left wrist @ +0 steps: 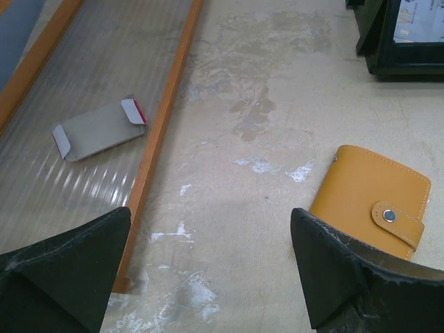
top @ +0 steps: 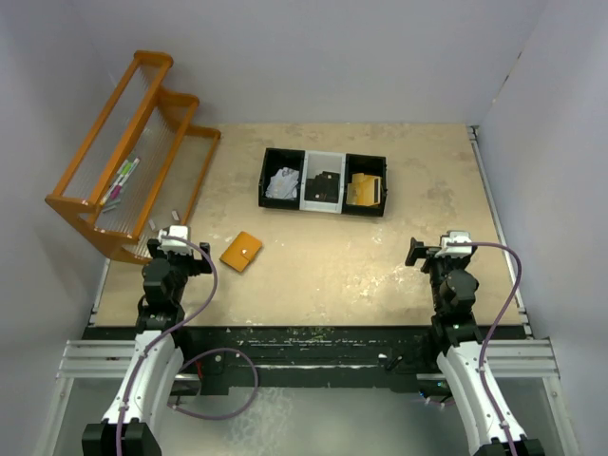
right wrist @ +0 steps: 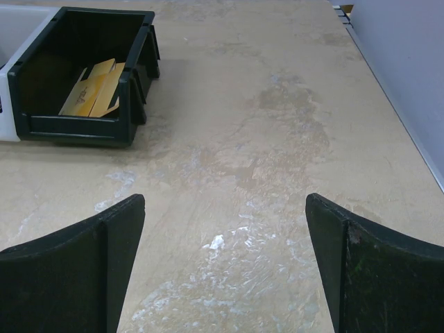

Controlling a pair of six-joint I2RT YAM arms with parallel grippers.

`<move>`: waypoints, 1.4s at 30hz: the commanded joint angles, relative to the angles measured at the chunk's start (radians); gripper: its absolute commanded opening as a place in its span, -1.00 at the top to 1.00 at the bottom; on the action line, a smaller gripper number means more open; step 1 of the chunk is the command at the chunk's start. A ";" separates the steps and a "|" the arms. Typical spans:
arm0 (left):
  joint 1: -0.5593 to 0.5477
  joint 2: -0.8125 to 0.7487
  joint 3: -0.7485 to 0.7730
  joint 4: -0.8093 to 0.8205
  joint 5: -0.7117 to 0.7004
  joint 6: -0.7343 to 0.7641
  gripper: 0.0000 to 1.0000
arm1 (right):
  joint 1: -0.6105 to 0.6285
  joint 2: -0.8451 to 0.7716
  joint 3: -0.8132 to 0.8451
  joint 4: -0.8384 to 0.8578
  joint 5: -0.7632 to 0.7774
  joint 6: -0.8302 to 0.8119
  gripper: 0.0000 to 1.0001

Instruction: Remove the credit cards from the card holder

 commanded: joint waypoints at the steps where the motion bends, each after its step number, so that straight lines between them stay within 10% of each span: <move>1: 0.002 -0.004 -0.001 0.046 0.005 -0.008 -0.98 | 0.001 0.005 0.021 0.050 -0.007 -0.009 -1.00; 16: 0.002 0.132 0.223 -0.100 0.095 0.034 -0.98 | 0.001 0.052 0.245 -0.121 0.005 -0.022 -0.99; 26: 0.002 0.598 1.005 -0.858 0.212 0.245 -0.98 | 0.001 0.104 0.738 -0.646 0.313 0.779 -1.00; 34: 0.002 0.668 1.025 -0.925 0.414 0.329 -0.98 | 0.014 0.231 0.709 -0.417 -0.165 0.544 -1.00; 42: -0.008 0.854 1.039 -0.945 0.445 0.350 -0.98 | 0.258 0.434 0.716 -0.447 -0.040 0.545 -1.00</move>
